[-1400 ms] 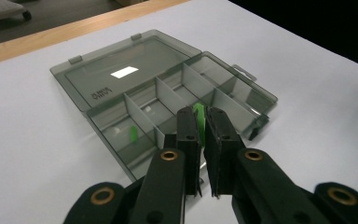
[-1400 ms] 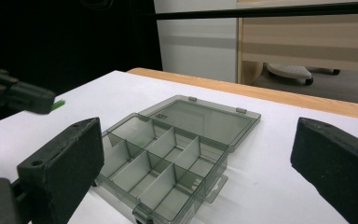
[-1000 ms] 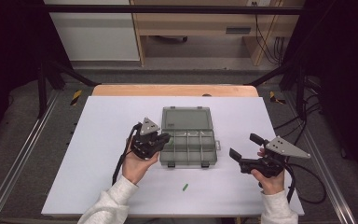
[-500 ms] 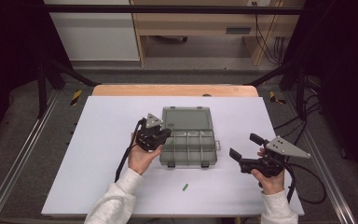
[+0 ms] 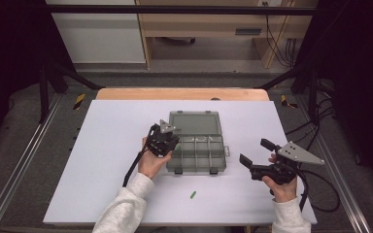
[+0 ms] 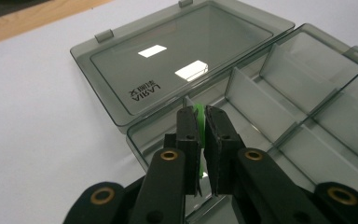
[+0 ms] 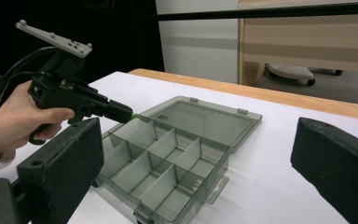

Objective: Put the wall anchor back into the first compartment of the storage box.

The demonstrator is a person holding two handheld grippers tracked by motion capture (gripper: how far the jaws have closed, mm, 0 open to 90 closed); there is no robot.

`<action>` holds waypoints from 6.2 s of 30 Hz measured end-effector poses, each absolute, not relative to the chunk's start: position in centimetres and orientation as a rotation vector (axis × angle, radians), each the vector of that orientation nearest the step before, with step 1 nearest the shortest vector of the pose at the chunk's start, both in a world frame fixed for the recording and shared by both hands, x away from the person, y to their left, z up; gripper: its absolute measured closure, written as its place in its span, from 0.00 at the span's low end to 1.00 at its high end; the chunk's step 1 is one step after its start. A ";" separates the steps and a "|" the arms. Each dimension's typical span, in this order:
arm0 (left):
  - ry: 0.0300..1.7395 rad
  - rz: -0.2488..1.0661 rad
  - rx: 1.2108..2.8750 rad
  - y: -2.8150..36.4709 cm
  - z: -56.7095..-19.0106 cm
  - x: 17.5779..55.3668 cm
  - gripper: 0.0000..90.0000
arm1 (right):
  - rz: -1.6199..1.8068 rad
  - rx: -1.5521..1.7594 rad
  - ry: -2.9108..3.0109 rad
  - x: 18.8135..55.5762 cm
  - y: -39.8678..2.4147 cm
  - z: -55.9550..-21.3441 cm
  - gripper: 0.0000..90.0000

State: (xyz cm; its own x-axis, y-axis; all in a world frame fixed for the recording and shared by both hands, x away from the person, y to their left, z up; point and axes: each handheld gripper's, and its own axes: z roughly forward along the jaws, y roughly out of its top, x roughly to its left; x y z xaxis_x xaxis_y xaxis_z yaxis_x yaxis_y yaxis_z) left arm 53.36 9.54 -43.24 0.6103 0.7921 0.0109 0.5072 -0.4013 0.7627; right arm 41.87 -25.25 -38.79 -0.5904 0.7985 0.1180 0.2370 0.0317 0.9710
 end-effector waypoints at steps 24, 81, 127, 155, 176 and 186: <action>1.012 0.446 1.972 11.3 -41.3 51.6 0.68 | 1.588 1.046 1.850 41.8 -25.3 -38.7 0.03; 0.793 0.315 2.162 7.2 -45.8 39.3 0.34 | 1.593 1.049 1.851 41.8 -25.2 -38.8 0.03; 0.822 0.247 2.245 5.7 -47.2 39.3 0.93 | 1.577 1.044 1.870 41.8 -24.7 -38.8 0.03; 0.828 0.331 2.035 10.5 -40.0 40.0 0.94 | 1.577 1.048 1.869 42.0 -24.9 -39.0 0.03; 0.881 0.429 1.956 12.4 -35.9 46.0 0.94 | 1.578 1.049 1.864 41.9 -25.0 -38.9 0.03; 0.891 0.441 1.943 12.1 -36.1 48.6 0.94 | 1.576 1.054 1.868 42.0 -25.0 -39.0 0.03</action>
